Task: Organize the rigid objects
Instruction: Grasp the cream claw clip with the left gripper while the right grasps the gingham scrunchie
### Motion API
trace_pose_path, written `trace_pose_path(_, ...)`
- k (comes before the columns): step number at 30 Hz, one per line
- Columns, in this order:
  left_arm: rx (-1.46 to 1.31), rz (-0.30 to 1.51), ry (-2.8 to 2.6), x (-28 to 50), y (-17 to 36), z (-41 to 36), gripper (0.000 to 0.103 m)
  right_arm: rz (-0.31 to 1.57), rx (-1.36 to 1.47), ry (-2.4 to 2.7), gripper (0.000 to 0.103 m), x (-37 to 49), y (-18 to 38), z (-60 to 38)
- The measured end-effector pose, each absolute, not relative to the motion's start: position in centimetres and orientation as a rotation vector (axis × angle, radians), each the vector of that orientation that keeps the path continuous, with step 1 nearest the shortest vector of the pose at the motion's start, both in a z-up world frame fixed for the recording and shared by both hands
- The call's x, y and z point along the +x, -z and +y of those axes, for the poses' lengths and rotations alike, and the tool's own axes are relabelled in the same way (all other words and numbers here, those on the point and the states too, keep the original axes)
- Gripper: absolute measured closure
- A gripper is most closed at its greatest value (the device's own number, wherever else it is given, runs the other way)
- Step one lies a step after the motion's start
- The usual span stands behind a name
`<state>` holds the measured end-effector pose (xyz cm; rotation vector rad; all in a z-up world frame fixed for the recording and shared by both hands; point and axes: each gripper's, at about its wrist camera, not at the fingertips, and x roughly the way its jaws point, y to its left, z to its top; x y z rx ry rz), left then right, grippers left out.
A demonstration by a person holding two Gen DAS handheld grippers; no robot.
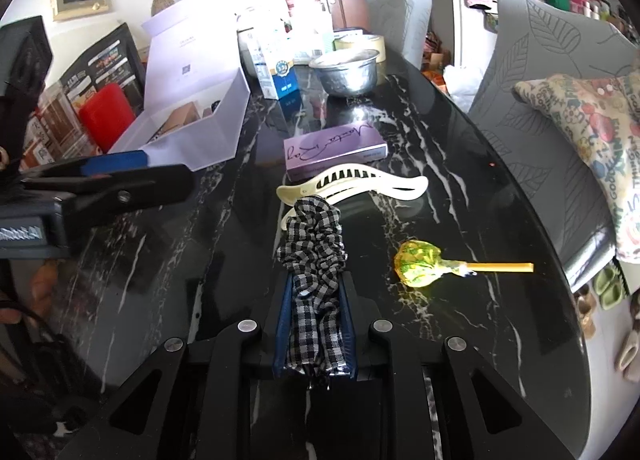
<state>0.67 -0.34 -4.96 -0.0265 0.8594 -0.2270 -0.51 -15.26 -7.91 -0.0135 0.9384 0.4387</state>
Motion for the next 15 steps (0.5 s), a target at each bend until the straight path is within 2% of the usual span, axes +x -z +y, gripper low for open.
trace_pose_path(13, -0.01, 0.912, 0.323, 4.4, 6.8, -3.8, 0.007, 0.929, 0.05, -0.369, 0.081, -1.4, 7.3, -18.9)
trace_pose_path(15, 0.003, 0.913, 0.334, 5.0, 7.1, -4.5, 0.01, 0.931, 0.059, -0.367, 0.081, -1.4, 7.3, -19.4)
